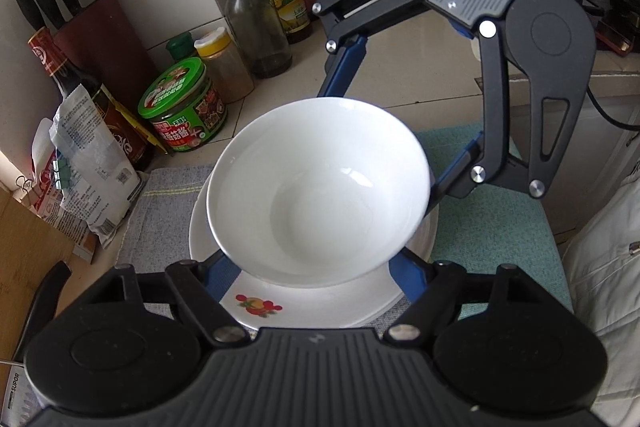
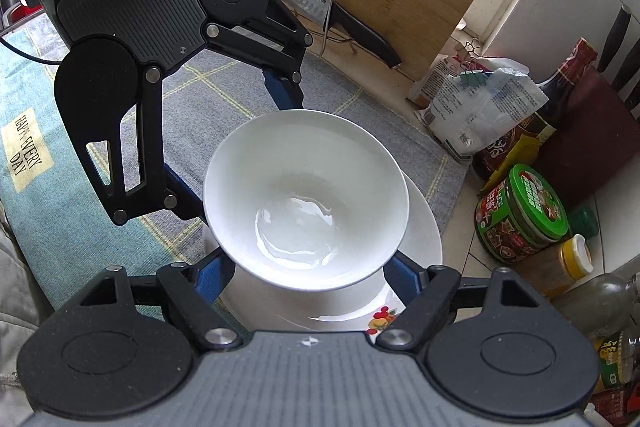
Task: Organize plates and bowls
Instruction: 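Lower the white bowl onto the plate stack with both grippers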
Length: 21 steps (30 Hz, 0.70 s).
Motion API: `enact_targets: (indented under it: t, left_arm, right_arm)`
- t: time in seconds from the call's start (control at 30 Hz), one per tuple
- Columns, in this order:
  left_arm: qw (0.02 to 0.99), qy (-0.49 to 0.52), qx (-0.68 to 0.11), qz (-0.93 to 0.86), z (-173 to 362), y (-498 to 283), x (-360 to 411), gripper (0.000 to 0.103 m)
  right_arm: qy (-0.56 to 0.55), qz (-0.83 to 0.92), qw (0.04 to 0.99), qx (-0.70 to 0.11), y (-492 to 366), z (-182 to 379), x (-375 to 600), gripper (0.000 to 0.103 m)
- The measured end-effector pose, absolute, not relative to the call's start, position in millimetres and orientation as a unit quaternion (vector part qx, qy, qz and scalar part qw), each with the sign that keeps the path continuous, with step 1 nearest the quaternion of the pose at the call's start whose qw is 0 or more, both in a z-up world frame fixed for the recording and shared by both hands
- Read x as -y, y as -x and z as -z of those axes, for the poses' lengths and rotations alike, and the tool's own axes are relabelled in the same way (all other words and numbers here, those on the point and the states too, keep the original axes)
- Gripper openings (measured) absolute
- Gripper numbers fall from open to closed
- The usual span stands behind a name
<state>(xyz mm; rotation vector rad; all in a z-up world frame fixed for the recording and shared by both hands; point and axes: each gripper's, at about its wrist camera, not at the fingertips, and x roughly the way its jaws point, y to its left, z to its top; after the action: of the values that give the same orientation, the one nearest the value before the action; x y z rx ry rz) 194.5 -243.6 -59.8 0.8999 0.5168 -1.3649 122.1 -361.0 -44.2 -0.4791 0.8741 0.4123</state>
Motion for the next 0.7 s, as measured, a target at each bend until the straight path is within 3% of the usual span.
enact_targets:
  t: [0.7]
  left_arm:
    - [0.661,-0.381,-0.243,0.599,70.9,-206.7,259.4,0.08]
  right_arm:
    - [0.226,-0.189,0.854,-0.429,-140.5,53.3,373.7,0.085]
